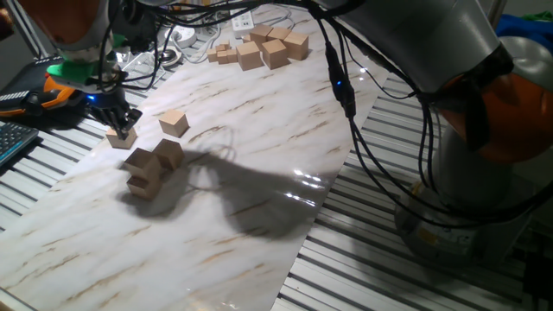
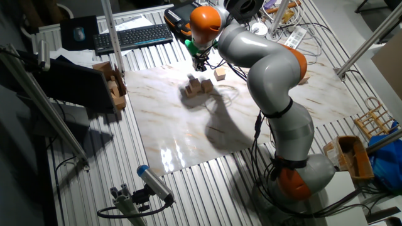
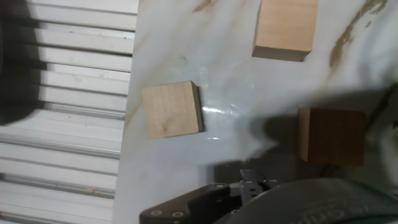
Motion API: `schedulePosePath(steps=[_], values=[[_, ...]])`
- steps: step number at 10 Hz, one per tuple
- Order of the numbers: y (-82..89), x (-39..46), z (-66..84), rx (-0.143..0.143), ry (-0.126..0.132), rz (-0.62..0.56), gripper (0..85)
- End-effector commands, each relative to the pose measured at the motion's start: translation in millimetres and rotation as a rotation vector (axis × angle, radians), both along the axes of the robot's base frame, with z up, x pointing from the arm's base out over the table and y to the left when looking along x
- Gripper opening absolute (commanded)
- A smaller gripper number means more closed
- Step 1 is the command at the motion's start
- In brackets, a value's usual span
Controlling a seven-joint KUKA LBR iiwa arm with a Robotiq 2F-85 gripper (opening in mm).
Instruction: Stack the blocks into a pyramid shape
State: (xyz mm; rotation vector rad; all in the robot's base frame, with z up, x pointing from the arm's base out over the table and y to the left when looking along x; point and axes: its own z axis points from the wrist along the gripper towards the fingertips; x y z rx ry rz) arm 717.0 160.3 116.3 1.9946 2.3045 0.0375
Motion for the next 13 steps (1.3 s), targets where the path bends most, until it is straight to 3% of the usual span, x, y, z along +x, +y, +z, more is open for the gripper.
schedulePosePath(steps=[1, 4, 6, 9, 11, 13], values=[[3.2, 0.1, 2.4, -0.013, 0.006, -0.011, 0.0], [-1.5, -2.4, 7.0, -0.032, 0.007, -0.021, 0.0], [-7.8, -2.9, 10.2, -0.006, 0.013, 0.004, 0.0], [-4.4, -2.9, 8.9, 0.006, 0.01, 0.018, 0.0], [-3.1, -2.6, 7.8, -0.023, -0.006, 0.049, 0.0], [-4.0, -0.8, 5.2, -0.024, -0.004, 0.062, 0.0]])
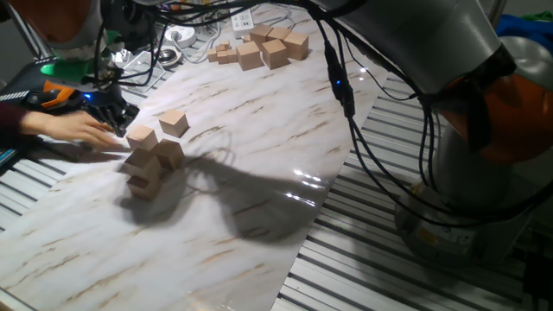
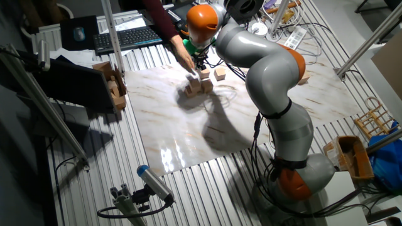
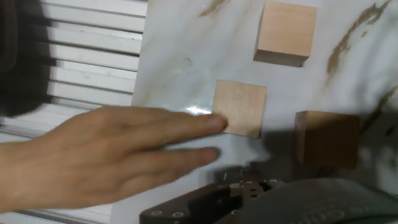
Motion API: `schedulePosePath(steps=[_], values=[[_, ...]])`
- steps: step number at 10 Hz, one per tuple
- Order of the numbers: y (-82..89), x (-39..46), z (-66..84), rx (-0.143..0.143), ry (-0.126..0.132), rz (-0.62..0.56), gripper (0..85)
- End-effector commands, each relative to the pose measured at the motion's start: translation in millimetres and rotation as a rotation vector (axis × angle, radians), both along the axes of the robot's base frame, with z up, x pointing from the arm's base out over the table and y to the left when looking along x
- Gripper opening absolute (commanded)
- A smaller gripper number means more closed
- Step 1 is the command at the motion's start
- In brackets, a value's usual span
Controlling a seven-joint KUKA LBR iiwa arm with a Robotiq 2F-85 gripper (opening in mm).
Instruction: Stack the blocks into a pyramid shape
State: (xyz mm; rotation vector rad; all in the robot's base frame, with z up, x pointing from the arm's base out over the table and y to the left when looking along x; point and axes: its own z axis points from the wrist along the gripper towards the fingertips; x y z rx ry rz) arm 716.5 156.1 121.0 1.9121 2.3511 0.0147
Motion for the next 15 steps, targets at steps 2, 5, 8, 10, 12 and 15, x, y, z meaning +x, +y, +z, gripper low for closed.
schedulePosePath(steps=[2, 5, 8, 10, 12, 15], values=[[0.2, 0.0, -0.1, 0.002, 0.021, -0.03, 0.0], [-0.2, 0.5, -0.4, -0.003, 0.026, -0.024, 0.0], [9.6, 2.9, 4.5, -0.044, -0.007, -0.019, 0.0], [15.6, 3.4, 7.0, 0.001, 0.009, -0.041, 0.0], [14.3, 4.2, 4.2, 0.013, 0.013, -0.043, 0.0], [-6.1, 3.7, -1.9, 0.042, 0.014, -0.058, 0.0]])
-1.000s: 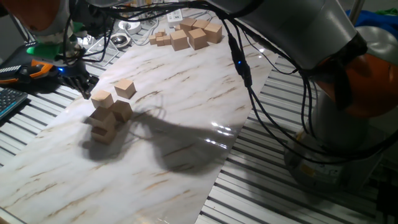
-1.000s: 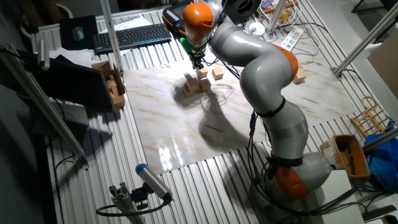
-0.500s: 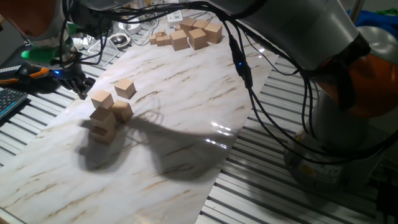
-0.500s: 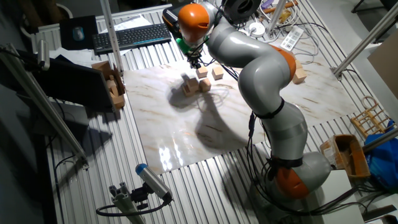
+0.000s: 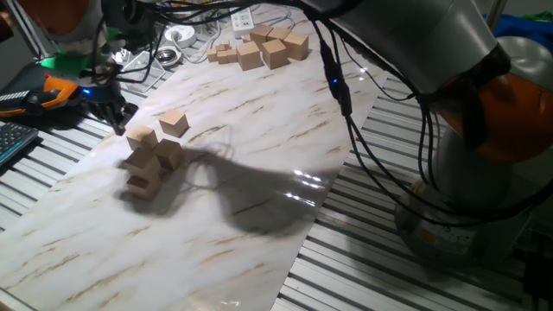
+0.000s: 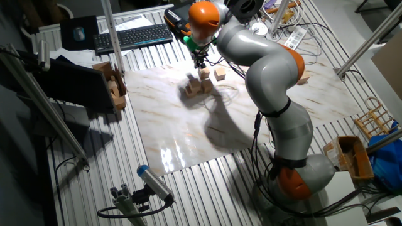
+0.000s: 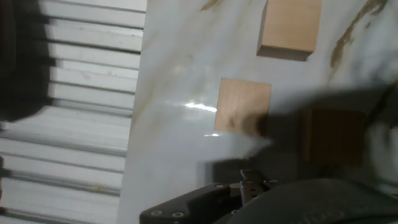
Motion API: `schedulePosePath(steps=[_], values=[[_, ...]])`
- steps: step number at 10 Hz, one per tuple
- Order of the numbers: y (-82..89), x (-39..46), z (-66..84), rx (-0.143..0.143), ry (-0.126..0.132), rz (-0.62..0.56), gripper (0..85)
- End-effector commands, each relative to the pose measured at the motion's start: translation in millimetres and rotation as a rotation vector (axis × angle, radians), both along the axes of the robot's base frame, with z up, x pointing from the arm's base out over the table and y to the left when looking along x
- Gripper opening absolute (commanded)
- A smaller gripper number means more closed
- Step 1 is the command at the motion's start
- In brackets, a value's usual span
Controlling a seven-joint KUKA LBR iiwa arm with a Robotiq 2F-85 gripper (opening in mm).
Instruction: Stack the blocks into a pyramid shape
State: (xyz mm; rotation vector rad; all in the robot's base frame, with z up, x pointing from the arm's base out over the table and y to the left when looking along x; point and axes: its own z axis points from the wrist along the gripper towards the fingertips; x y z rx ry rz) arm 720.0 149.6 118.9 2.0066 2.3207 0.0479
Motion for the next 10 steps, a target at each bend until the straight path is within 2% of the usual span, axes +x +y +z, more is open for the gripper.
schedulePosePath(steps=[1, 2, 4, 7, 10], values=[[-4.1, -1.0, -1.6, 0.006, 0.0, -0.018, 0.0], [-8.4, -1.3, -3.5, 0.003, 0.007, -0.036, 0.0], [-16.6, -2.8, -8.8, -0.013, 0.005, -0.053, 0.0], [-29.4, -4.2, -15.2, -0.002, 0.003, -0.07, 0.0], [-35.5, -0.8, -23.0, 0.008, -0.007, -0.102, 0.0]])
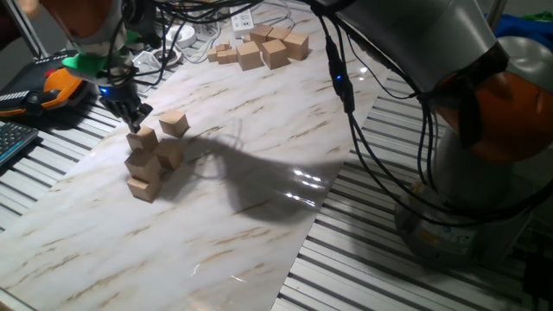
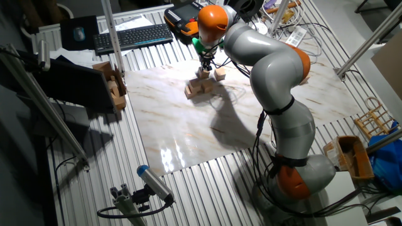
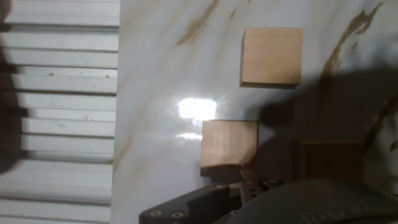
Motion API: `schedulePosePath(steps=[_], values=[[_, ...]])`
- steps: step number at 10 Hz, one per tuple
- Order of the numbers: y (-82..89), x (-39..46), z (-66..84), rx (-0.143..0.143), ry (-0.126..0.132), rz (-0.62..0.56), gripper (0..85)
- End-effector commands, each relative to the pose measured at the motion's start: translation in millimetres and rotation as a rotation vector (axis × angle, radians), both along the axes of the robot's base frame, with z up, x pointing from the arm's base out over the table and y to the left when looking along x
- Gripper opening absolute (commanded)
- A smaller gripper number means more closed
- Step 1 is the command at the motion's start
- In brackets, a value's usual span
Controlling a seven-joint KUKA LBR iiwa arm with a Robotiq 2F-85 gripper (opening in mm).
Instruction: Stack the blocks into a pyramid shape
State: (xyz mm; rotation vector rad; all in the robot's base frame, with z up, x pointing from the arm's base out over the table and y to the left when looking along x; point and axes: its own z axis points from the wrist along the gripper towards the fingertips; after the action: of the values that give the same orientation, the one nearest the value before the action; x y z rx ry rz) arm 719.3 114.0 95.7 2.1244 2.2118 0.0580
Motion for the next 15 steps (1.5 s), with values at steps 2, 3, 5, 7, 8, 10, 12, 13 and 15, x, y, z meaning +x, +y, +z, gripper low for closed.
schedulePosePath(steps=[2, 3, 5, 7, 8, 10, 12, 13, 15], values=[[-0.4, 1.5, 0.7, -0.014, -0.003, -0.039, 51.0], [-0.6, 1.4, 3.4, -0.012, -0.004, -0.058, 85.0], [0.8, -2.5, 11.6, -0.007, 0.001, -0.048, 85.0], [5.3, -3.6, 17.8, -0.012, 0.017, -0.029, 85.0], [7.7, -3.5, 17.0, -0.011, 0.022, -0.021, 85.0], [7.9, -1.3, 13.2, -0.013, 0.017, -0.016, 85.0], [11.4, 3.5, 10.5, -0.018, 0.021, -0.007, 85.0], [12.8, 5.8, 8.4, -0.02, 0.027, -0.008, 85.0], [11.5, 6.8, 5.8, -0.017, 0.035, -0.005, 68.0]])
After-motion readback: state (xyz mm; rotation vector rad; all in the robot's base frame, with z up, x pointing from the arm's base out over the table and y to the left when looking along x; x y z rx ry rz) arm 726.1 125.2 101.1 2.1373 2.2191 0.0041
